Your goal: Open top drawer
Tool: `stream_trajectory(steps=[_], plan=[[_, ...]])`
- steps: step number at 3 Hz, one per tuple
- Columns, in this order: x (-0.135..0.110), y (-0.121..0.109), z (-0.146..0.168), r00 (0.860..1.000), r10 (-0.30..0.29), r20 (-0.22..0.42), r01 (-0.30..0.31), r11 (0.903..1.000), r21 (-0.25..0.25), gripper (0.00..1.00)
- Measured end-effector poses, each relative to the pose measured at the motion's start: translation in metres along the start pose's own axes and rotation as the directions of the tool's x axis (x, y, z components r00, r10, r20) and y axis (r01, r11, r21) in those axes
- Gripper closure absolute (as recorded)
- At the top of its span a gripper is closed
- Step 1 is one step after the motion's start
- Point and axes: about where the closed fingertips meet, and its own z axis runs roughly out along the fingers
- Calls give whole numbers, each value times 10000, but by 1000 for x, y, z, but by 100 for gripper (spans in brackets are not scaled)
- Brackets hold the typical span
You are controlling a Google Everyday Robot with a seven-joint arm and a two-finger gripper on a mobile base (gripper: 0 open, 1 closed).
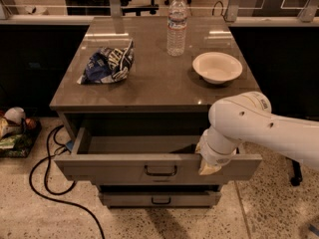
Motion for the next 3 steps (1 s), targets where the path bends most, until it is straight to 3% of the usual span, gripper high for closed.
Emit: stream_trajectory(steps=[1, 2, 3], plan=[[-3, 14, 3, 9998, -171, -64, 168, 9989, -442, 100], [-4, 14, 1, 9998, -172, -64, 169, 9989, -445, 100], [-7, 27, 3, 9992, -377, -103, 366, 9955, -869, 100]])
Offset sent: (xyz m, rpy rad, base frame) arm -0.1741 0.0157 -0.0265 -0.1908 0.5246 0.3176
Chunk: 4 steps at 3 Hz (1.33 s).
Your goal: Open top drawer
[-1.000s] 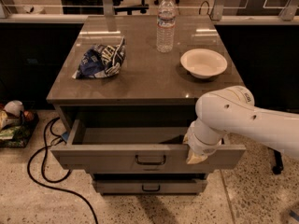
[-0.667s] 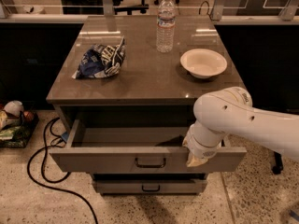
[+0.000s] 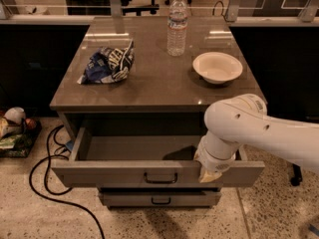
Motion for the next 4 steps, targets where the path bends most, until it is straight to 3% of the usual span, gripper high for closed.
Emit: stream_trajectory(steps=[1, 4], plan=[[0, 0, -2, 10000, 0, 0, 0, 10000, 0, 83], [0, 1, -2, 10000, -8, -15, 8, 10000, -21, 13]])
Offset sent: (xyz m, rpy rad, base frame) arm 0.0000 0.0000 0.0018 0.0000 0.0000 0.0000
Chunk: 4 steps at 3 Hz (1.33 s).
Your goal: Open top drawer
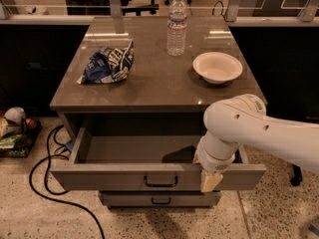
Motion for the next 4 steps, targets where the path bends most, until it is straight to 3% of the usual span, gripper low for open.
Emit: stream_trajectory(steps=[1, 2, 3, 4], plan=[[0, 1, 0, 10000, -3, -8, 3, 10000, -10, 0], [0, 1, 0, 10000, -4, -7, 4, 10000, -9, 0], [-6, 2, -16, 9998, -210, 30, 209, 9992, 345, 0], [-24, 7, -50, 9979, -588, -277, 607, 9952, 762, 0]])
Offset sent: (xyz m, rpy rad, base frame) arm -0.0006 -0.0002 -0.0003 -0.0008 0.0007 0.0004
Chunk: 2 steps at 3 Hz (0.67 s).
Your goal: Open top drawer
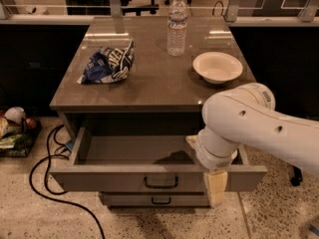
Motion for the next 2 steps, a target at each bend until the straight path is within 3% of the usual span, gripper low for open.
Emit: stream_trajectory(steps=[1, 2], plan=[[-5, -3, -39, 9989, -141, -441, 168, 9979, 631, 0], [-6, -3, -43, 9987, -155, -482, 188, 9975, 687, 16]])
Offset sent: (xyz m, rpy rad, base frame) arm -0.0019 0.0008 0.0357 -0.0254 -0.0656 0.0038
